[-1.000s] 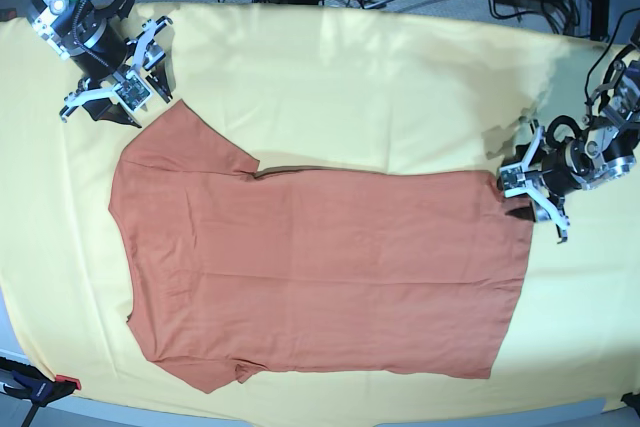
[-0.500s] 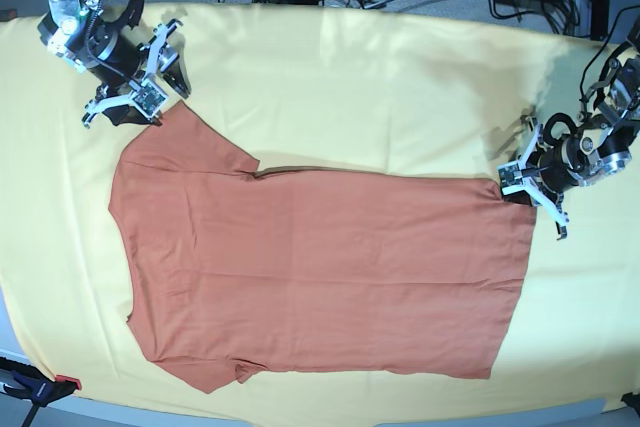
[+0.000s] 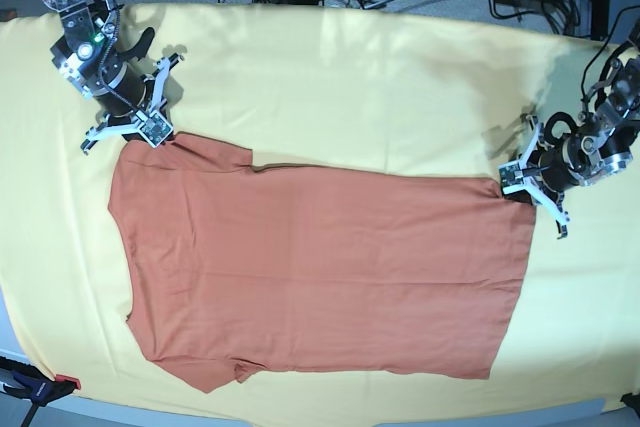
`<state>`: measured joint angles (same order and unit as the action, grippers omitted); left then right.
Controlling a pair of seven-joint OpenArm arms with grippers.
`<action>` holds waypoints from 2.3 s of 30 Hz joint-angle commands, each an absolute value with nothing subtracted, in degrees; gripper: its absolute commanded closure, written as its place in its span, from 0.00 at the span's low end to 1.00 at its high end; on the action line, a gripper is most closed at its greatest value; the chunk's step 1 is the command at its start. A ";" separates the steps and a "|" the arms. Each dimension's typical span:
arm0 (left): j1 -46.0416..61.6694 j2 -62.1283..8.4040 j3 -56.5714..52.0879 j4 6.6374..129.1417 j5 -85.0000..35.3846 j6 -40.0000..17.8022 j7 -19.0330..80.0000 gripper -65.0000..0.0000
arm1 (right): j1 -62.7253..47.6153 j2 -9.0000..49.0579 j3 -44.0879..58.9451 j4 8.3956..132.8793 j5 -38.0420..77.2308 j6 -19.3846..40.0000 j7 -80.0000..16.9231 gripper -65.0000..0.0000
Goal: Fold the T-shirt properly
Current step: 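Grasp the shoulder corners with both grippers and pull them apart, then hold the shoulder corners with both grippers and adjust the shirt flat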
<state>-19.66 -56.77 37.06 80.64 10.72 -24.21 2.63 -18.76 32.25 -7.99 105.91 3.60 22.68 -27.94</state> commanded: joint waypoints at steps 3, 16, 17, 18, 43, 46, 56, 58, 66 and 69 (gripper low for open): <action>-20.64 -60.60 36.47 84.75 8.91 -26.37 1.96 1.00 | -20.62 36.12 -7.44 110.93 4.27 22.87 -31.27 1.00; -20.16 -75.81 36.49 100.18 -8.19 -40.00 1.98 1.00 | -36.16 46.70 -5.78 122.96 4.08 22.50 -35.27 1.00; -19.79 -77.08 36.47 100.88 -9.54 -40.00 1.98 1.00 | -36.91 46.85 -5.06 122.98 4.08 22.50 -36.16 1.00; -19.57 -78.15 36.49 101.41 -10.24 -40.00 1.96 1.00 | -37.69 46.85 -4.27 123.02 4.12 22.44 -37.34 1.00; -6.07 -87.77 36.47 115.46 -15.20 -40.00 14.02 1.00 | -52.51 46.68 5.41 131.76 4.23 21.58 -38.92 1.00; -6.07 -87.31 36.47 115.44 -12.71 -40.00 14.00 1.00 | -52.47 46.70 5.41 131.74 4.23 21.61 -33.78 1.00; -6.70 -78.76 36.32 113.12 -6.63 -36.67 14.04 1.00 | -43.24 46.52 5.34 125.49 4.54 21.65 -26.44 1.00; -6.70 -77.10 36.32 112.68 -4.91 -34.17 14.04 1.00 | -41.06 46.52 5.28 123.00 4.97 21.69 -25.87 1.00; -6.72 -72.82 36.32 110.41 1.83 -26.63 14.02 1.00 | -31.70 46.52 5.26 115.31 12.14 26.28 -25.02 1.00; -6.72 -71.22 36.32 107.63 4.21 -22.63 14.04 1.00 | -29.47 46.48 5.23 113.32 14.87 27.51 -24.99 1.00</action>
